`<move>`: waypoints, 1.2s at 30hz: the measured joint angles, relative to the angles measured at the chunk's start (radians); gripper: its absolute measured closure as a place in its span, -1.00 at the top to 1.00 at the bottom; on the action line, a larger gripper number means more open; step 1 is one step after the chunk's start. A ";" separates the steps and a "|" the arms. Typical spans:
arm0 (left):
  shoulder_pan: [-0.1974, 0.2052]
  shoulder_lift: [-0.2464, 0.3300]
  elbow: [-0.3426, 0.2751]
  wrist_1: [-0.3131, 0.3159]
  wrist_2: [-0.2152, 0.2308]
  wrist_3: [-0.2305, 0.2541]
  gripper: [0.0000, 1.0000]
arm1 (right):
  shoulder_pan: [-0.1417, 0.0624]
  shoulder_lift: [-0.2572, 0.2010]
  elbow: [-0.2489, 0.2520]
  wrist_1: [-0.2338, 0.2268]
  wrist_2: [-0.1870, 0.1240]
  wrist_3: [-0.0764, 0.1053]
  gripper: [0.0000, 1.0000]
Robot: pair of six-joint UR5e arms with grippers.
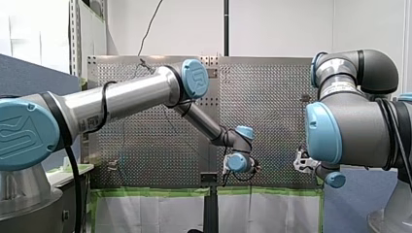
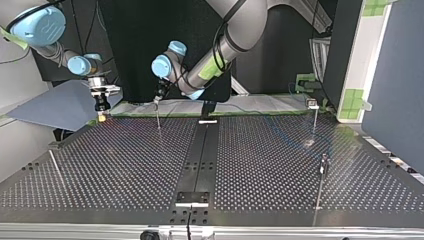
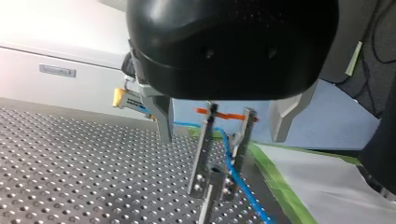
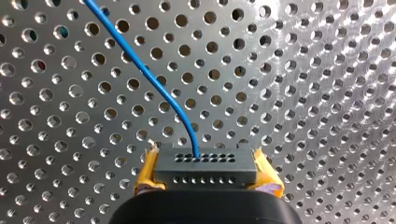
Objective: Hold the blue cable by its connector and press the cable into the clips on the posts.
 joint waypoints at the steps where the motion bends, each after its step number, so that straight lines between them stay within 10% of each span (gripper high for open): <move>1: -0.001 0.002 -0.001 0.000 0.001 -0.002 1.00 | 0.000 0.000 0.000 0.000 0.000 0.000 -1.00; 36: -0.009 0.004 -0.030 0.024 0.002 -0.017 1.00 | 0.000 0.001 0.000 -0.002 0.000 0.000 -1.00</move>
